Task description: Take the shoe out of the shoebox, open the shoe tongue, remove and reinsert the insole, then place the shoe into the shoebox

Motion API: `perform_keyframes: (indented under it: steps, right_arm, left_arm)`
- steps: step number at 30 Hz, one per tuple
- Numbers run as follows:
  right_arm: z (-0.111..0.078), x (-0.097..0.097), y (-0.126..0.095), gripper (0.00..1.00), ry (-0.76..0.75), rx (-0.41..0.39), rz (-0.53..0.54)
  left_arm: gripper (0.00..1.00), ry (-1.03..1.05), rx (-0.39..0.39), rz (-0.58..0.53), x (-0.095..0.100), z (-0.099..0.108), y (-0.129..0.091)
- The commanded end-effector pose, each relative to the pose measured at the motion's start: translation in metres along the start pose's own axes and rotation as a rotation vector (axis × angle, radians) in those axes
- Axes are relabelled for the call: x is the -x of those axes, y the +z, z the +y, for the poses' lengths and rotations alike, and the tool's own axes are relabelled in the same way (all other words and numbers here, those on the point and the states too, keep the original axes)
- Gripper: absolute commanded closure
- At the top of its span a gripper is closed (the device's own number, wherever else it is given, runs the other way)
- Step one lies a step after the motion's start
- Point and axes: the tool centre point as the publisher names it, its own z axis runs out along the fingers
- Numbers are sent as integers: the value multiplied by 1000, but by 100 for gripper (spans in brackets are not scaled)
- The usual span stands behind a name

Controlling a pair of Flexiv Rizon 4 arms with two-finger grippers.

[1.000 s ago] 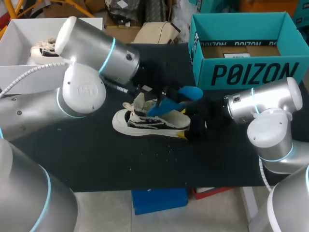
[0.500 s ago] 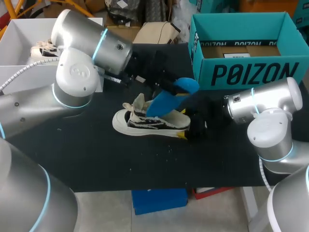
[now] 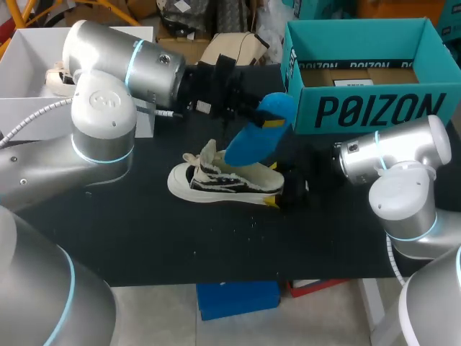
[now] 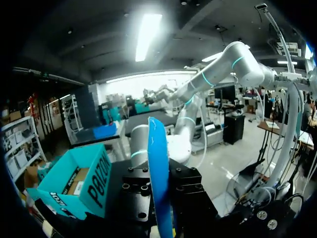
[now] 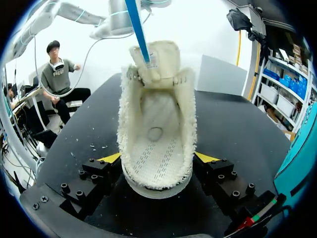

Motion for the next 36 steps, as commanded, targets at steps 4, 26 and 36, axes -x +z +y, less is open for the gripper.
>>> perform_keyframes:
  steps: [4,26,36]
  right_arm:
    - [-1,0,1,100,1,-1,-1]
    - [-1,0,1,100,1,-1,-1]
    - [-1,0,1,100,1,-1,-1]
  left_arm:
    - [100,-119,-97,-41,-10,-45,-5]
    - [100,-216,-368,-212,-15,-94,-12]
    - [100,-429,-496,-158,-29,-122,-15]
